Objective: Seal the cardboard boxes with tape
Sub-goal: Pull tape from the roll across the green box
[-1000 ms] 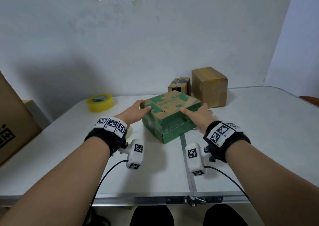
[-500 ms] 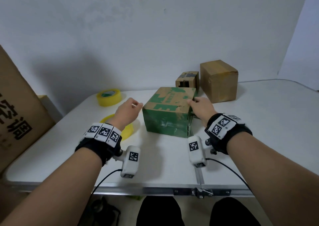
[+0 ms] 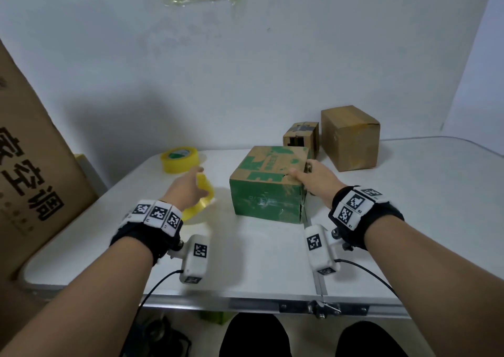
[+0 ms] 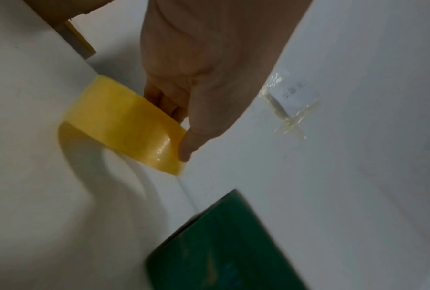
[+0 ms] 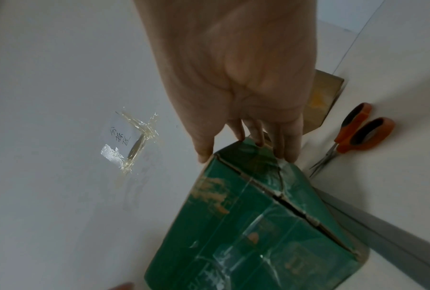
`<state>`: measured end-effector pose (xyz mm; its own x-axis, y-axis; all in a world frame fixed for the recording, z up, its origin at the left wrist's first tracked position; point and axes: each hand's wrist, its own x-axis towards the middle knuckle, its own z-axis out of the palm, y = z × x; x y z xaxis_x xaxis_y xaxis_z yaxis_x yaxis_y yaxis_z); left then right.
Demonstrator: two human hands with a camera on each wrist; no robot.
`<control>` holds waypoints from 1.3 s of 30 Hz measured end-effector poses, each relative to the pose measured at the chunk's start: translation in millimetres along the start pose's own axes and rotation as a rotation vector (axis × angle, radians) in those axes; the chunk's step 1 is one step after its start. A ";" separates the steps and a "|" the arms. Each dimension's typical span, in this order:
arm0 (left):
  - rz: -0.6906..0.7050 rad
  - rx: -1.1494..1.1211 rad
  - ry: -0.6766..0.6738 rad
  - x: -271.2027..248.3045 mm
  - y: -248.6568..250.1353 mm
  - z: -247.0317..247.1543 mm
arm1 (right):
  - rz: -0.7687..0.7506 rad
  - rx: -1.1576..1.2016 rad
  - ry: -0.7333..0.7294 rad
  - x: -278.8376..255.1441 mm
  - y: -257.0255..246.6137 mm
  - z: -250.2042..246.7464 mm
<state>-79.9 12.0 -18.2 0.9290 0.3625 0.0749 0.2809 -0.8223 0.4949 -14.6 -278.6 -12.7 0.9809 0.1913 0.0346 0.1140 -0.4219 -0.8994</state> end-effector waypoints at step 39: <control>0.523 -0.552 0.016 -32.6 156.8 -25.5 | -0.220 0.403 0.356 -24.5 -82.8 -33.9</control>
<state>-72.2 -117.6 79.1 0.9032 -0.0046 0.4291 -0.3603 -0.5515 0.7524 -42.7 -278.4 75.8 0.9414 -0.1027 0.3212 0.3207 -0.0217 -0.9469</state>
